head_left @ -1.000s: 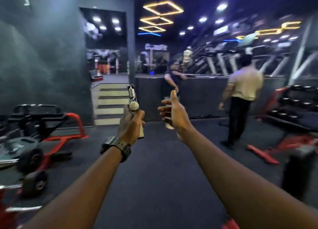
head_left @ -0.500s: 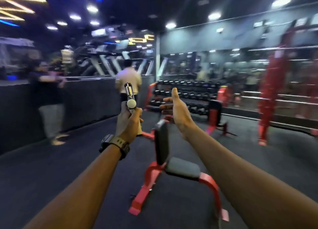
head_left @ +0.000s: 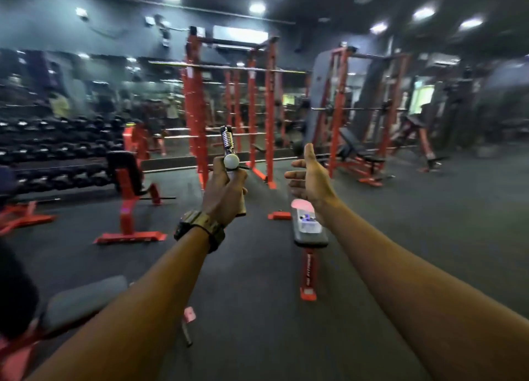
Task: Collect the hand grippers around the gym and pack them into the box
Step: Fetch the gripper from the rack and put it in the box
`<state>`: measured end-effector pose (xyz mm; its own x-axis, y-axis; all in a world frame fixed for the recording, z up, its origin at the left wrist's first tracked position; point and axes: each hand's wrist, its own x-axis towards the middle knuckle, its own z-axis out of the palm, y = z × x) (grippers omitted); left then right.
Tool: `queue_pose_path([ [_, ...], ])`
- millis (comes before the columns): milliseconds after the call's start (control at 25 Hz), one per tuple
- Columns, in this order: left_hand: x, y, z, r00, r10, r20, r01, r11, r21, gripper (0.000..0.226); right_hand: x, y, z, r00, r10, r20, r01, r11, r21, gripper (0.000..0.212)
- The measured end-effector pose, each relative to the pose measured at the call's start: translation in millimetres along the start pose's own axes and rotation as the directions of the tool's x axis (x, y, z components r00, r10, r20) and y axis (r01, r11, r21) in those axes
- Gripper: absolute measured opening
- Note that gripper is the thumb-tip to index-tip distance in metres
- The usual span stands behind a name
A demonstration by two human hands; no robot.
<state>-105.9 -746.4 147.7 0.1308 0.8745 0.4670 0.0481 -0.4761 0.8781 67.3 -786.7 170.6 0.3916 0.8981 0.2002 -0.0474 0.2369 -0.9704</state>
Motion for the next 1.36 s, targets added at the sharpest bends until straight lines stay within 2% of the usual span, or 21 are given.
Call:
queue_pose_path([
  [80,-3.0,-2.3,31.5,0.998,0.003,0.058,-0.004,1.0,0.015,0.049,-1.9,3.0,-35.7,0.996,0.012,-0.089,-0.016,0.999,-0.044,0.055],
  [200,1.4,-9.1,62.7,0.993,0.012,0.118,-0.013,1.0,0.006,0.043,1.8,10.2,-71.0,0.983,0.019,-0.181,-0.033,0.997,-0.074,0.062],
  [400,21.5,-31.3,91.8,0.989,-0.021,0.149,0.014,0.999,0.051,0.047,27.6,34.1,-105.5,0.968,0.043,-0.246,-0.072,0.991,-0.11,0.069],
  [520,45.9,-52.7,113.3,0.985,-0.016,0.174,0.006,0.998,0.06,0.035,61.5,53.2,-121.8,0.964,0.048,-0.261,-0.077,0.992,-0.102,0.066],
  [640,80.8,-79.6,145.8,0.983,-0.007,0.186,-0.012,0.995,0.096,0.013,112.6,74.8,-141.9,0.965,0.044,-0.26,-0.077,0.99,-0.118,0.063],
  [800,133.5,-109.0,195.1,0.982,-0.007,0.191,-0.018,0.991,0.133,0.005,189.8,99.6,-168.0,0.968,0.065,-0.242,-0.108,0.979,-0.171,0.067],
  [1120,247.9,-186.3,296.5,0.968,-0.095,0.231,0.066,0.989,0.129,0.024,342.2,150.5,-214.2,0.967,0.092,-0.239,-0.146,0.965,-0.218,0.07],
  [1360,356.7,-278.7,364.3,0.958,-0.144,0.248,0.133,0.989,0.06,0.022,470.2,207.8,-237.2,0.943,0.136,-0.304,-0.211,0.951,-0.227,0.067],
])
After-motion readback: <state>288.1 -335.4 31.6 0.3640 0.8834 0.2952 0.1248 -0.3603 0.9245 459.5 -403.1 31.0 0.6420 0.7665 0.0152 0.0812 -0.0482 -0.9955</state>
